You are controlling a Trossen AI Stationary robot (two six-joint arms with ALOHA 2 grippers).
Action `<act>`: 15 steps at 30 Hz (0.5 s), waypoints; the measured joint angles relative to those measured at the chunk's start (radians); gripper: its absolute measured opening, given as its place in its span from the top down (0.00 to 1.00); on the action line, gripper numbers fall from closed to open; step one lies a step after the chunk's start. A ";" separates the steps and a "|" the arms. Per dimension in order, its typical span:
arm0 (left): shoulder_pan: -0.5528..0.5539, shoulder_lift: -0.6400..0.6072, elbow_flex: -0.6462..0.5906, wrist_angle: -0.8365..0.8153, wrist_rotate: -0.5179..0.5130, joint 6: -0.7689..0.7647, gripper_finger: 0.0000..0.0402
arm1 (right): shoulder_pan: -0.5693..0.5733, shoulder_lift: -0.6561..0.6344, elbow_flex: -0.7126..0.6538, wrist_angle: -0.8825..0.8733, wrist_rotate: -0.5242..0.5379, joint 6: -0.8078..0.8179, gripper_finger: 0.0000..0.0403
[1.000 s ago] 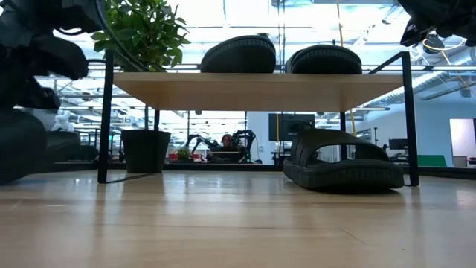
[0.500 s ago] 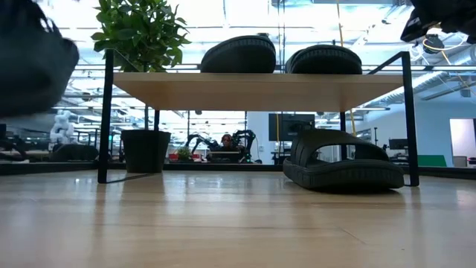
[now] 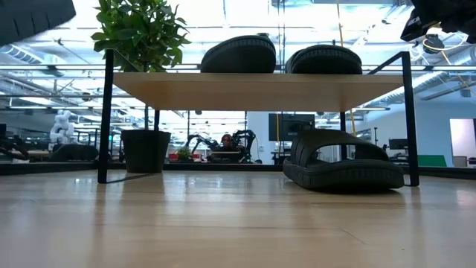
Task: Pick and place slides into the shelf
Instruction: Put the black slide under the shelf
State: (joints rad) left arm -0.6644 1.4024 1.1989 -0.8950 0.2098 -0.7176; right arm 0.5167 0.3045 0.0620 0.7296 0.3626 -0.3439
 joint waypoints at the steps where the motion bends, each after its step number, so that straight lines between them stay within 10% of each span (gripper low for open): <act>1: -0.009 0.036 0.028 0.021 0.005 0.017 1.00 | 0.000 0.000 0.000 0.000 0.000 0.000 1.00; 15: 0.070 0.371 0.353 0.051 0.229 0.368 1.00 | 0.000 0.000 0.000 0.008 0.000 0.008 1.00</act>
State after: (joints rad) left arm -0.5947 1.7730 1.5517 -0.8436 0.4388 -0.3497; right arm 0.5167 0.3046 0.0620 0.7379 0.3629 -0.3357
